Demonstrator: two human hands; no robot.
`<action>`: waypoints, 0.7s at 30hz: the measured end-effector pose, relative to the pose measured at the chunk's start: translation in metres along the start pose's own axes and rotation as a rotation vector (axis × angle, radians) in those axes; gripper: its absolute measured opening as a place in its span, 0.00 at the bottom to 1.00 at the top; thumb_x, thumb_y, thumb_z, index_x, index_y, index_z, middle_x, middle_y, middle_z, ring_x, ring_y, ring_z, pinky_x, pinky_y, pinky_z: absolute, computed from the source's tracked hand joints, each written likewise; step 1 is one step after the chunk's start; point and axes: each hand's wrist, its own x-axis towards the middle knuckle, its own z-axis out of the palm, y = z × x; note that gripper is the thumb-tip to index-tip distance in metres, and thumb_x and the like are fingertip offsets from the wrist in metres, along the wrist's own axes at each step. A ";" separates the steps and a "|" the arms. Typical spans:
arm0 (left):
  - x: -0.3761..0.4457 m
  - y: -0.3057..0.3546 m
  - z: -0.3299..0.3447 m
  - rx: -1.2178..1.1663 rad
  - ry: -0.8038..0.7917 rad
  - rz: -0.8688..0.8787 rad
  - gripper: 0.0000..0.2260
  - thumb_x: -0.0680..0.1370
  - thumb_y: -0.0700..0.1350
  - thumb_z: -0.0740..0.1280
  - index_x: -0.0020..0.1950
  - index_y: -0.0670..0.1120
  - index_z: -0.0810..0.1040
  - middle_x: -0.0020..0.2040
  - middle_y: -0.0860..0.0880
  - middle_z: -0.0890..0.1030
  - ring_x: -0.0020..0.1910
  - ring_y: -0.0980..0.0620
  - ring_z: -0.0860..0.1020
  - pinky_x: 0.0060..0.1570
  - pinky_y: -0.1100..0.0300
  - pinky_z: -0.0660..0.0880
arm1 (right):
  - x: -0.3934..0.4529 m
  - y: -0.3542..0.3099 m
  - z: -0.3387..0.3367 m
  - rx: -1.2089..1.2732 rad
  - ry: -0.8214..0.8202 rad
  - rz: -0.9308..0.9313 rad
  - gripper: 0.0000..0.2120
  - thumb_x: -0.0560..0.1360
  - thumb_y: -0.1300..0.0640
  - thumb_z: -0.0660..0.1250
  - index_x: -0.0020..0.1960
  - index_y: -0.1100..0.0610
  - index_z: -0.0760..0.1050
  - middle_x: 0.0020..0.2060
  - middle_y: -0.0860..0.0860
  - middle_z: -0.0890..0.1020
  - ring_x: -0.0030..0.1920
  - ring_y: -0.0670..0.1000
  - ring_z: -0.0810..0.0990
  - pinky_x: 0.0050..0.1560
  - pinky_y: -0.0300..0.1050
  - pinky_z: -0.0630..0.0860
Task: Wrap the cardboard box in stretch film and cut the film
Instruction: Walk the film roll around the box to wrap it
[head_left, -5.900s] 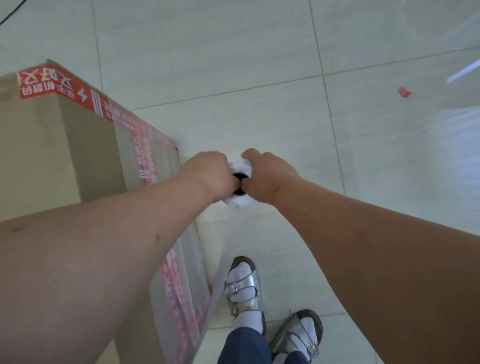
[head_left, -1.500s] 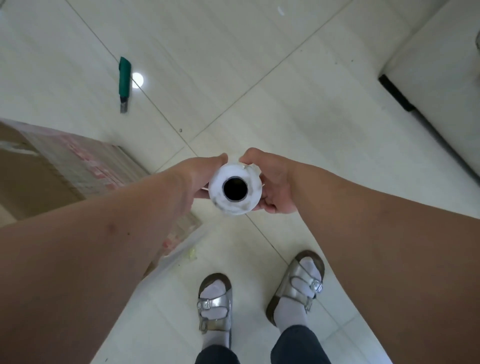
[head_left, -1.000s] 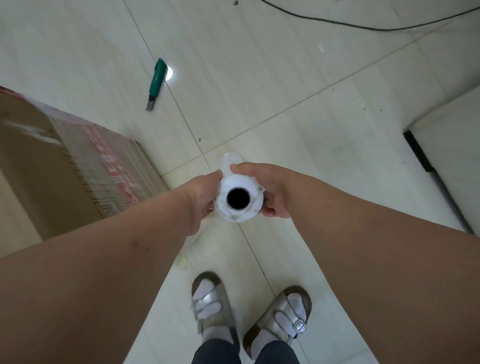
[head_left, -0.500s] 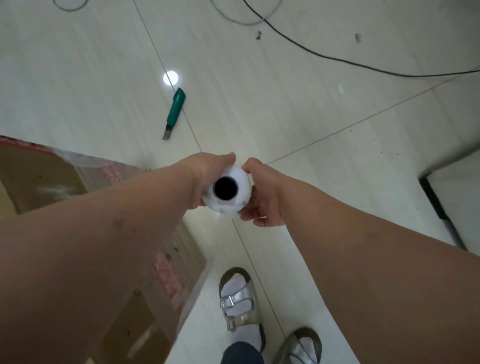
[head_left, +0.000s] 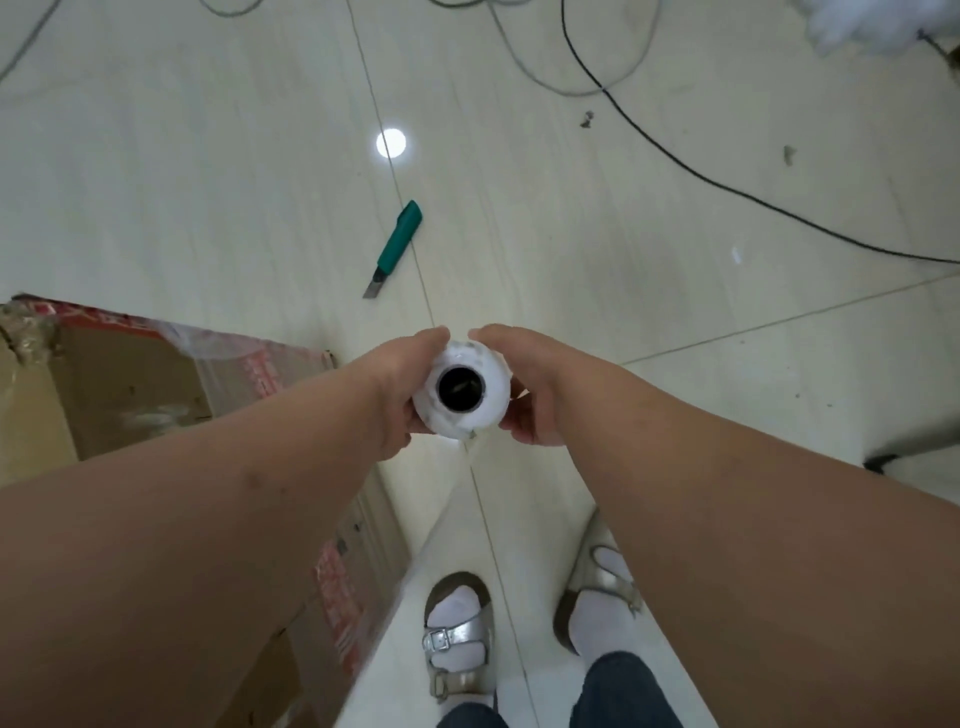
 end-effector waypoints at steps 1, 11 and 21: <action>-0.003 0.003 0.000 -0.016 0.013 0.001 0.15 0.81 0.56 0.60 0.57 0.47 0.76 0.43 0.48 0.81 0.37 0.50 0.78 0.27 0.61 0.72 | 0.000 -0.004 0.001 -0.001 -0.023 -0.018 0.09 0.77 0.53 0.62 0.40 0.56 0.72 0.39 0.53 0.75 0.46 0.53 0.72 0.49 0.44 0.71; 0.007 0.041 -0.048 0.078 0.261 0.162 0.15 0.78 0.53 0.66 0.57 0.43 0.79 0.55 0.43 0.81 0.53 0.41 0.79 0.54 0.52 0.76 | 0.010 -0.060 0.053 -0.069 -0.169 -0.052 0.13 0.76 0.47 0.57 0.46 0.54 0.76 0.46 0.56 0.83 0.43 0.57 0.80 0.41 0.43 0.72; 0.042 0.053 -0.097 -0.306 0.077 -0.107 0.27 0.76 0.66 0.60 0.59 0.44 0.74 0.54 0.42 0.82 0.53 0.42 0.81 0.60 0.46 0.75 | 0.029 -0.134 0.073 -0.321 -0.083 -0.029 0.35 0.66 0.27 0.66 0.59 0.54 0.72 0.55 0.54 0.80 0.47 0.54 0.80 0.52 0.46 0.79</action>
